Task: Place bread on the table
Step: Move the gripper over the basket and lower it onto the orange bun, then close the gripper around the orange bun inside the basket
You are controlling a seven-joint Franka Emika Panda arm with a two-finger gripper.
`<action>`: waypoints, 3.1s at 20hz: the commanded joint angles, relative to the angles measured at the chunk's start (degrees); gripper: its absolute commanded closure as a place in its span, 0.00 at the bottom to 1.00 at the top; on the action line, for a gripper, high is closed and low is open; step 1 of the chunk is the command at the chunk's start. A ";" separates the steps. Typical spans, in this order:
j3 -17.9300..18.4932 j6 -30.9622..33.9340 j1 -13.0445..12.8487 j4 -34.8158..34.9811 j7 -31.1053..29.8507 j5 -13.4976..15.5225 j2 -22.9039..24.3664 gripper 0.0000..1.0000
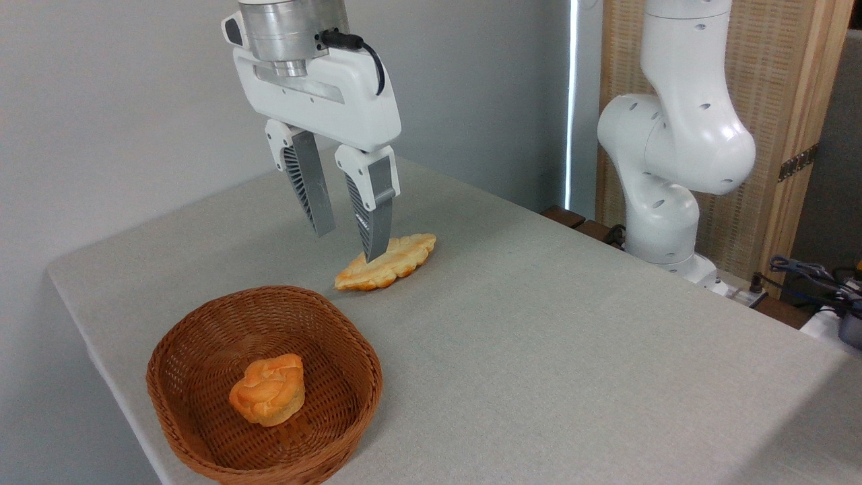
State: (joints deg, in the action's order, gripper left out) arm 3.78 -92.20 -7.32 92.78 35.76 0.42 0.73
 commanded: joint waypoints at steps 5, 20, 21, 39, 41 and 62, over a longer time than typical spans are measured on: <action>0.52 0.18 0.02 1.08 0.71 0.81 0.86 0.00; 0.52 -26.97 -0.06 11.19 -0.08 1.25 -4.23 0.00; 0.44 -27.94 -0.06 11.10 0.01 1.25 -5.81 0.00; -2.73 -35.07 0.11 11.10 -1.84 10.39 -13.29 0.17; -2.73 -35.07 0.11 11.10 -1.40 11.17 -13.47 0.65; -1.85 -31.04 0.46 9.00 -1.22 14.34 -12.15 1.00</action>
State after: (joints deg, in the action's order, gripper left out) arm 1.41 -126.07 -6.81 103.32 34.64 12.89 -12.13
